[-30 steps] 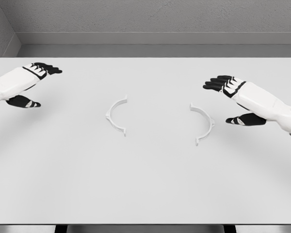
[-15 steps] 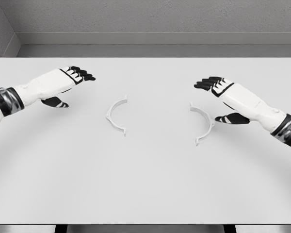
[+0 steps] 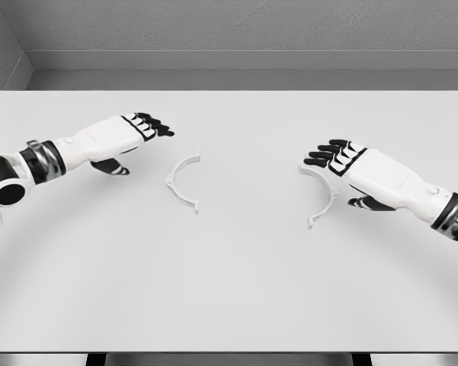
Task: Assemble PVC drainage pipe clamps
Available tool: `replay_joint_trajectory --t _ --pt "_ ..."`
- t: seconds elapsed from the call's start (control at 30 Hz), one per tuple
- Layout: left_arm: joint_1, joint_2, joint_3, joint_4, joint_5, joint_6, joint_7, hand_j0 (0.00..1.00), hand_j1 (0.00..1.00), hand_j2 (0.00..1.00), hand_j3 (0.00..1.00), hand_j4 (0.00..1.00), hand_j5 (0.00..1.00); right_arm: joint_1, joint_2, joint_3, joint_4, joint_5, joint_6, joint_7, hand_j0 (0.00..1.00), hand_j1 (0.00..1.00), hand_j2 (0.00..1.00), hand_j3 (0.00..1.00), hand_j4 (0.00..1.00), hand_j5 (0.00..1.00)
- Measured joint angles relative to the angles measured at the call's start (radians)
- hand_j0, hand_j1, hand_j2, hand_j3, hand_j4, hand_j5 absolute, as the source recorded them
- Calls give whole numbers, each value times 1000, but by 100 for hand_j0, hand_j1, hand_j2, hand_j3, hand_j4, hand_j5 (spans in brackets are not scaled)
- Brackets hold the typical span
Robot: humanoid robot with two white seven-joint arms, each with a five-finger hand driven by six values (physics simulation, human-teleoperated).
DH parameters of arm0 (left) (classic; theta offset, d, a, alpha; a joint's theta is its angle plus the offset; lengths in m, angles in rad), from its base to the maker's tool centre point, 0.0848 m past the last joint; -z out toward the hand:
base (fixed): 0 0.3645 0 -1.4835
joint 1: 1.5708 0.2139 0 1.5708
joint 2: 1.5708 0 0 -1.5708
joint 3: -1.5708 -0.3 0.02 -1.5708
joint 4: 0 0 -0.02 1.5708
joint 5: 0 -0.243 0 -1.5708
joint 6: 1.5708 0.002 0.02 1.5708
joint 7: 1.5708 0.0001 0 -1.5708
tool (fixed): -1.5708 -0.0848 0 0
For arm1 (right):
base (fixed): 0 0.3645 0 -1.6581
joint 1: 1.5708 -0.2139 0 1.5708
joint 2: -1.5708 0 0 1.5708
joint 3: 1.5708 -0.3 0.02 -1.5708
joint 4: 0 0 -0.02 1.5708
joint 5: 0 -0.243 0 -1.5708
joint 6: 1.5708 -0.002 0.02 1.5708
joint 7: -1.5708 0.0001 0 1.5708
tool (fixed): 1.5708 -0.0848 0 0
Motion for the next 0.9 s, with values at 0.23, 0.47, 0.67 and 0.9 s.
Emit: replay_joint_trajectory --t 0.23,0.47,0.67,0.9 --pt "-23 -39 -4 17 0 0 -20 100 100 100 100 100 100 -11 -16 17 17 20 0 2 100 100 100 100 100 100" --pt "-57 -95 -5 93 -13 0 -25 100 100 100 100 100 100 -18 -7 54 40 37 0 2 100 100 100 100 100 100" --pt "-63 -129 -5 124 -23 0 -36 100 100 100 100 100 100 -20 8 66 56 46 0 2 100 100 100 100 100 100" --pt "-61 -145 -11 127 -30 0 -46 100 100 100 100 100 100 -35 27 70 89 52 0 2 100 100 100 100 100 100"
